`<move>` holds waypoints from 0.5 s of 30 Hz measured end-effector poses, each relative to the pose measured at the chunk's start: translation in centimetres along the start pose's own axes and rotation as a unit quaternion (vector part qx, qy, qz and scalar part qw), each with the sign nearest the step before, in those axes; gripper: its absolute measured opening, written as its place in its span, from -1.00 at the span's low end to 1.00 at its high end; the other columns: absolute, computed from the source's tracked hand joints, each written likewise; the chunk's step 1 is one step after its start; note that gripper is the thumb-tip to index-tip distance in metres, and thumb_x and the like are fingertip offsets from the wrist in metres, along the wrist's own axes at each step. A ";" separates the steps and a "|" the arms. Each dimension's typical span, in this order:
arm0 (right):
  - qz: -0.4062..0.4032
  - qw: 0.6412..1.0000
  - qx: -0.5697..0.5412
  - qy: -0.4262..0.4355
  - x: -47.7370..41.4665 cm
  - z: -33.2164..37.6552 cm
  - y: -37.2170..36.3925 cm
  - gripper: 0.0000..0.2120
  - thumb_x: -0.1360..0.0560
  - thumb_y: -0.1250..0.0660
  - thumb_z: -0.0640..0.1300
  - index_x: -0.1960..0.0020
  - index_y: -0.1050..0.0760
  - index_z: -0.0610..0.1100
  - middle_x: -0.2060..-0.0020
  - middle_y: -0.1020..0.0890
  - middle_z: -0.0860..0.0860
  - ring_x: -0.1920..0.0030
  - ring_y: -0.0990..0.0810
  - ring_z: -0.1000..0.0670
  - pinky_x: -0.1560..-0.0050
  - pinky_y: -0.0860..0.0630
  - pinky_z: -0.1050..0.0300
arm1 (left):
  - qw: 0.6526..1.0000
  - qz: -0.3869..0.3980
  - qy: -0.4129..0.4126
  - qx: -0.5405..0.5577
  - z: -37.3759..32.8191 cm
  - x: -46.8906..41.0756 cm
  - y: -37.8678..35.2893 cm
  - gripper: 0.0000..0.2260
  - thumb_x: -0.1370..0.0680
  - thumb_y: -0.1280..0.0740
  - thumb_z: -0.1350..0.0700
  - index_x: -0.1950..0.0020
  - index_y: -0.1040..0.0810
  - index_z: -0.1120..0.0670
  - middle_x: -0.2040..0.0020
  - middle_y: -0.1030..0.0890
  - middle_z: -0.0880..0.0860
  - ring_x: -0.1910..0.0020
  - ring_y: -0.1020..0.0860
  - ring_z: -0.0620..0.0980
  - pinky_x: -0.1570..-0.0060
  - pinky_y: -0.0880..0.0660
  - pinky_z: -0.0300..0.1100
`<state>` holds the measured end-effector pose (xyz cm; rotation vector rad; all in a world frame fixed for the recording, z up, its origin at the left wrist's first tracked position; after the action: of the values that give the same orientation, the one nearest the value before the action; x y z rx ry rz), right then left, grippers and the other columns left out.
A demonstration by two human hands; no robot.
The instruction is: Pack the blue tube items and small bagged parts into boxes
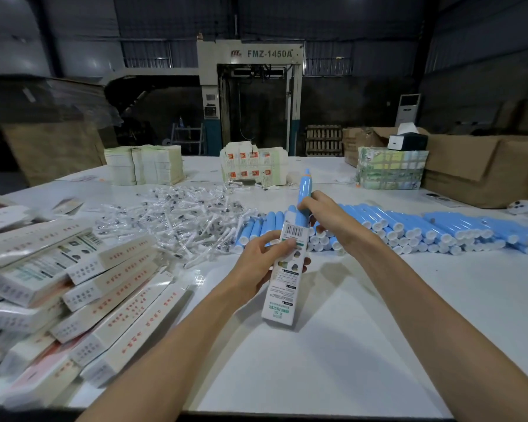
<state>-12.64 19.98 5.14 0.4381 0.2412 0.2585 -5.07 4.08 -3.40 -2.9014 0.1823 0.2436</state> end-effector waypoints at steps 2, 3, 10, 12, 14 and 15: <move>0.008 1.000 0.011 0.001 0.1 -0.2 -0.5 -0.83 -0.66 -0.23 0.04 -0.02 -0.47 -0.05 0.06 -0.57 -0.01 0.15 -0.50 0.03 0.18 -0.39 0.11 | 1.000 -0.008 -0.001 -0.010 0.0 0.0 0.1 -0.64 -0.64 -0.49 0.05 -0.40 -0.59 0.12 -0.18 -0.74 0.29 -0.16 -0.74 0.31 -0.14 -0.70 0.13; 0.013 1.000 0.022 0.003 0.2 -0.4 -0.8 -0.82 -0.67 -0.24 0.04 -0.01 -0.48 -0.06 0.06 -0.57 0.00 0.15 -0.50 0.03 0.18 -0.39 0.12 | 1.000 -0.018 -0.004 -0.011 0.0 0.0 0.2 -0.65 -0.65 -0.49 0.06 -0.40 -0.59 0.12 -0.18 -0.74 0.28 -0.16 -0.73 0.32 -0.18 -0.68 0.17; 0.036 0.998 -0.045 -0.019 1.0 -1.6 -1.0 -0.70 -0.64 -0.36 0.03 -0.30 -0.41 -0.01 -0.09 -0.64 0.02 -0.02 -0.65 0.02 0.04 -0.52 0.07 | 0.998 -0.063 -0.001 0.001 0.2 -0.3 0.4 -0.69 -0.67 -0.46 0.08 -0.38 -0.59 0.15 -0.16 -0.74 0.29 -0.18 -0.71 0.37 -0.25 -0.63 0.25; -0.026 0.999 0.035 0.019 1.3 -1.4 -1.0 -0.58 -0.63 -0.36 0.13 -0.40 -0.39 0.00 -0.21 -0.53 0.04 -0.16 -0.58 0.01 -0.09 -0.51 0.03 | 0.996 -0.085 0.004 0.010 0.6 -0.3 0.5 -0.69 -0.68 -0.44 0.08 -0.37 -0.59 0.18 -0.14 -0.75 0.28 -0.15 -0.72 0.37 -0.20 -0.67 0.22; -0.125 0.976 0.126 0.128 1.5 -0.3 -1.5 -0.63 -0.65 -0.36 0.04 -0.39 -0.44 -0.06 -0.22 -0.47 0.03 -0.23 -0.50 0.00 -0.24 -0.48 -0.01 | 0.994 -0.102 0.015 0.040 1.2 -0.3 0.6 -0.71 -0.68 -0.44 0.11 -0.33 -0.62 0.23 -0.11 -0.75 0.31 -0.11 -0.74 0.34 -0.11 -0.71 0.14; -0.139 0.963 0.139 0.186 1.7 0.7 -2.3 -0.69 -0.65 -0.35 -0.02 -0.36 -0.47 -0.07 -0.19 -0.48 0.04 -0.21 -0.49 0.01 -0.24 -0.47 0.01 | 0.992 -0.109 0.023 0.064 1.4 -0.3 0.5 -0.73 -0.68 -0.44 0.13 -0.30 -0.63 0.26 -0.11 -0.74 0.33 -0.07 -0.75 0.31 -0.07 -0.72 0.10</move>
<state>-10.45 18.20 4.47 0.6249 0.7088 0.0279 -5.66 3.95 -4.82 -2.7702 -0.1084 0.1222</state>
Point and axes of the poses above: each hand's wrist, its own x-axis away from the middle knuckle, its own y-axis out of the back of the hand, z = x × y, the point moved 2 cm from there along -x, towards the middle knuckle
